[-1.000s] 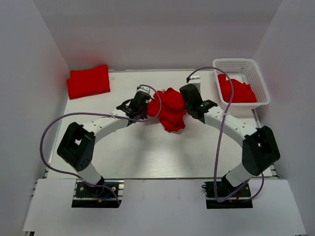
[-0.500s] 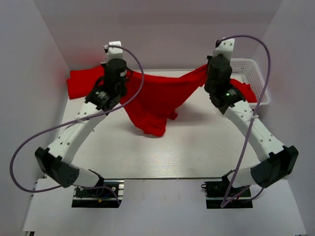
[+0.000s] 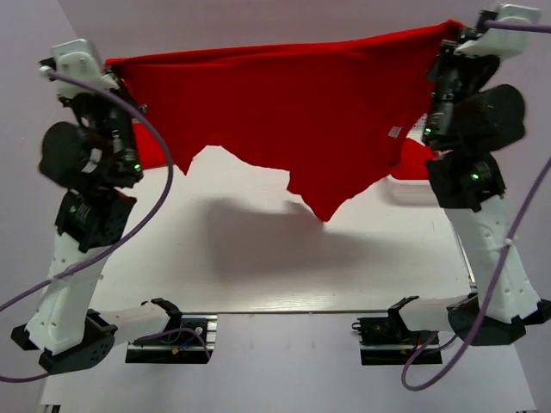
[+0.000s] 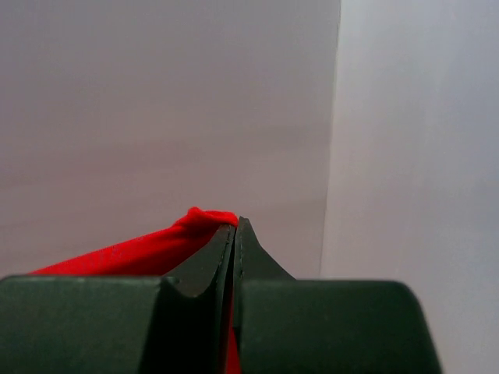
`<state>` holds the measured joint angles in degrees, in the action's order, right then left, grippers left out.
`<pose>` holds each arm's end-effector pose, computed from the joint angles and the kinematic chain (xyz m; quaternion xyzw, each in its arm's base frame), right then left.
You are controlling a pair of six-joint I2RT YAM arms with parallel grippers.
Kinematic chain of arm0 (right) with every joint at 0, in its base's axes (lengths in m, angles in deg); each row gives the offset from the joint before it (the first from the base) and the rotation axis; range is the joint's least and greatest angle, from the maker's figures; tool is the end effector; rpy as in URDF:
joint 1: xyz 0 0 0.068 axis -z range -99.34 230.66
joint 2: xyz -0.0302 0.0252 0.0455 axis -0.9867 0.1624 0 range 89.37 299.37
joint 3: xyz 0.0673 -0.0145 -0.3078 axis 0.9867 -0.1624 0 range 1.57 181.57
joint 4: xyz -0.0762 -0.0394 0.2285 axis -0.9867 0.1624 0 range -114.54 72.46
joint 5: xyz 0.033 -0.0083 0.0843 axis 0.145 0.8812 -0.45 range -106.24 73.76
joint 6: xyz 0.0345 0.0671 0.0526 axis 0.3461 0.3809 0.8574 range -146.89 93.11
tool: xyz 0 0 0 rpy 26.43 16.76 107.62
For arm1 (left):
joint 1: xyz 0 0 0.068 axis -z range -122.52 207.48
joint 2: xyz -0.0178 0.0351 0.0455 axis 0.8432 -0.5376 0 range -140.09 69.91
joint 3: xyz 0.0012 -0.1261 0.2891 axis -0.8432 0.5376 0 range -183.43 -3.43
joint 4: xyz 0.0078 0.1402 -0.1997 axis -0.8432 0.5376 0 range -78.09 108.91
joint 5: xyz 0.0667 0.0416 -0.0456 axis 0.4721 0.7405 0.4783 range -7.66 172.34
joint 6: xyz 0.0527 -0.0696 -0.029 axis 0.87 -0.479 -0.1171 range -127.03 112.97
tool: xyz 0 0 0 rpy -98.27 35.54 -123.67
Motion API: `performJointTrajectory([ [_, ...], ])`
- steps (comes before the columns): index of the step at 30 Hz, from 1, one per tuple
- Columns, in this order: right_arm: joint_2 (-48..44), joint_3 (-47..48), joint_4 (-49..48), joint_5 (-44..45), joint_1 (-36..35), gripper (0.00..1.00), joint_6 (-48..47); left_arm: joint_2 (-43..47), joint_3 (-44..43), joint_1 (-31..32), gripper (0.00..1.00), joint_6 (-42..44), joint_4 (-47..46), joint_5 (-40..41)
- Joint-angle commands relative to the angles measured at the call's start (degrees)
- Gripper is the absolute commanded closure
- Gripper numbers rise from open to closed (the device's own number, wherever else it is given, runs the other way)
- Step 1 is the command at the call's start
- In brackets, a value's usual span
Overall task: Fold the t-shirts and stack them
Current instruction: Flatten out the tshirt
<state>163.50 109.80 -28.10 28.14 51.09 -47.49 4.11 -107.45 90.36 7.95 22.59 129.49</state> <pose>0.1980 0.0459 0.6674 0.1338 0.5136 -0.1011 0.8415 0.1589 -0.0307 0.6417 -0.1198 0.5731 0.0829 0.8064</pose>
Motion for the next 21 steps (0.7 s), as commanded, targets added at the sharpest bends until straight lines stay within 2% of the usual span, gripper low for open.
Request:
performJointTrajectory([
  [1,-4.6,6.02,-0.76,-2.87,0.3,1.0,-3.57,3.92,-3.71,-0.28,1.0,2.16,-0.14,-6.33],
  [6,-9.35,9.27,0.82,-10.45,0.47,1.0,-2.17,3.23,-12.94,-0.28,1.0,-0.31,6.62,-18.48],
  [10,-11.55,10.25,1.97,-13.79,0.47,1.0,-0.14,2.7,-17.69,-0.28,1.0,-2.15,9.01,-23.68],
  [16,-9.89,8.06,-0.57,-14.5,0.47,1.0,-1.02,3.31,-13.94,-0.28,1.0,-3.38,8.48,-23.69],
  [21,-5.67,-1.05,-8.56,-8.28,0.56,1.0,-2.78,0.33,-3.41,0.33,1.0,-3.38,4.27,-15.2],
])
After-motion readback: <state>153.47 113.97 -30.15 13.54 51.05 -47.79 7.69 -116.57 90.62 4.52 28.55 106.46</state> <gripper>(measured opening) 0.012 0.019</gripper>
